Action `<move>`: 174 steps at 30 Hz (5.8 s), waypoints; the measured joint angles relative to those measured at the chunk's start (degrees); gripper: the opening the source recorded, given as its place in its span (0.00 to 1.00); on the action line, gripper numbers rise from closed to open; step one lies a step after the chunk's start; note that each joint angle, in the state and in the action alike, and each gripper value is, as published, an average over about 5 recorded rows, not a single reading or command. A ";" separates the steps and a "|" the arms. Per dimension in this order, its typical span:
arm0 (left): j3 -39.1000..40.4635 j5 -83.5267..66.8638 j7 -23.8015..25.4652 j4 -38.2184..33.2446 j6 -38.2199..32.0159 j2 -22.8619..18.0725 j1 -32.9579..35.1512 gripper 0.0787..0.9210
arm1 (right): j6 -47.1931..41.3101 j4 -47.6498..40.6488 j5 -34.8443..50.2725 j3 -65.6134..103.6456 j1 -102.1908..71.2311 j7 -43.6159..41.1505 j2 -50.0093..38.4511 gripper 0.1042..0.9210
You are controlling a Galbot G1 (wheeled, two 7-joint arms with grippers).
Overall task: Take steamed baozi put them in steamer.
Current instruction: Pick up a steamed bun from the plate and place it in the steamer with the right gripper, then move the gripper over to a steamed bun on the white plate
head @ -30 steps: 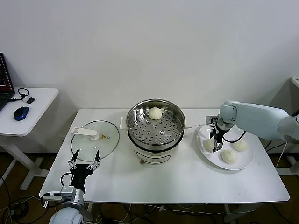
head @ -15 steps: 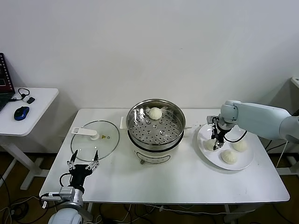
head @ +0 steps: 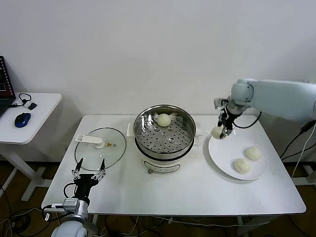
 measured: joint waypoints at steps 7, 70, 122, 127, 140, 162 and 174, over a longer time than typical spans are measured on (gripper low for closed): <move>0.09 -0.02 0.08 -0.49 0.01 0.49 -0.28 0.88 | -2.65 3.47 7.76 -0.41 8.25 0.43 5.61 0.58; -2.28 -0.08 0.21 -1.60 0.22 0.79 0.72 0.88 | -4.29 -9.10 11.09 8.54 -5.75 0.59 22.15 0.88; -2.07 4.56 -0.03 -1.38 0.04 -4.05 2.71 0.88 | 17.20 -2.05 -19.61 15.87 -23.40 -5.62 -24.12 0.88; -1.99 4.45 -0.02 -0.92 -0.18 -4.03 2.63 0.88 | 17.46 -3.72 -20.67 18.21 -25.98 -4.95 -23.54 0.88; -1.79 4.32 0.03 -0.36 -0.50 -4.03 2.49 0.88 | 18.49 -8.44 -22.67 21.19 -30.10 -4.69 -21.87 0.88; -2.03 4.16 0.05 0.20 -0.69 -3.73 2.13 0.88 | 18.45 -11.75 -23.70 23.60 -33.70 -5.33 -19.33 0.84; -2.06 3.94 0.03 -0.08 -0.67 -3.61 2.17 0.88 | 18.35 -11.22 -24.10 23.29 -33.12 -5.44 -19.52 0.55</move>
